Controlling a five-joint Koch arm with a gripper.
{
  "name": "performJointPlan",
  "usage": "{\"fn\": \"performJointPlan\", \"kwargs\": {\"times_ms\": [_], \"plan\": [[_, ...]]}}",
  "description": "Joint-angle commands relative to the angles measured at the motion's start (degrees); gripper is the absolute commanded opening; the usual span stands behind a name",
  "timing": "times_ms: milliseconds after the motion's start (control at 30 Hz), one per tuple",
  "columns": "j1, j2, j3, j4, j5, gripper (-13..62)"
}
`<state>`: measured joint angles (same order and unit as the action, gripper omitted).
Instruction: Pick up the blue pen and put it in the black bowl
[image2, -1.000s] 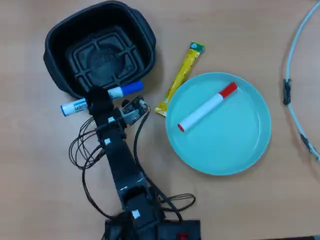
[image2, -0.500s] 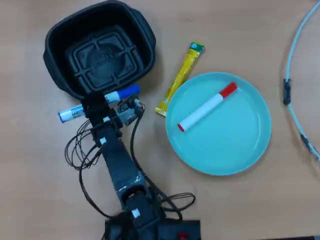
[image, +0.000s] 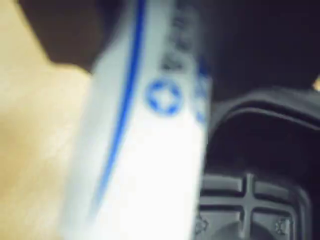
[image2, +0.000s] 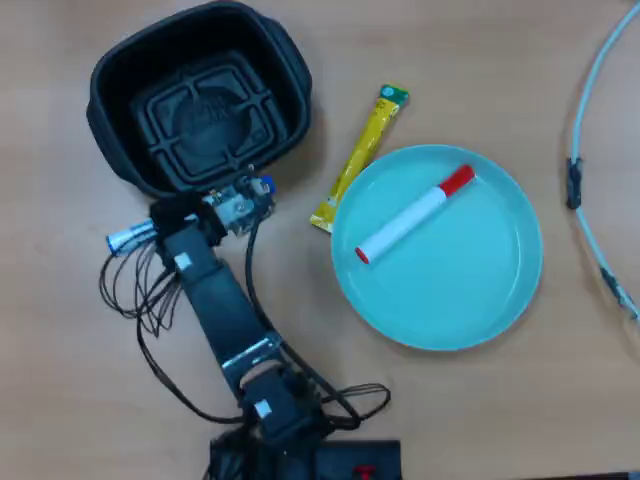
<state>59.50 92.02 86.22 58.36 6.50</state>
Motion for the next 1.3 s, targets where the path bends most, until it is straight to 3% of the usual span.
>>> {"fn": "performJointPlan", "kwargs": {"times_ms": [0, 367, 800, 1267], "plan": [[-0.6, -1.3, -42.5, -0.9, 0.4, -6.9], [-0.2, -12.7, -49.0, -13.8, -1.8, -6.9], [5.7, -13.9, -48.3, -17.6, 1.8, -6.8], [10.3, -23.3, -48.4, -25.6, 3.5, -6.8]]}}
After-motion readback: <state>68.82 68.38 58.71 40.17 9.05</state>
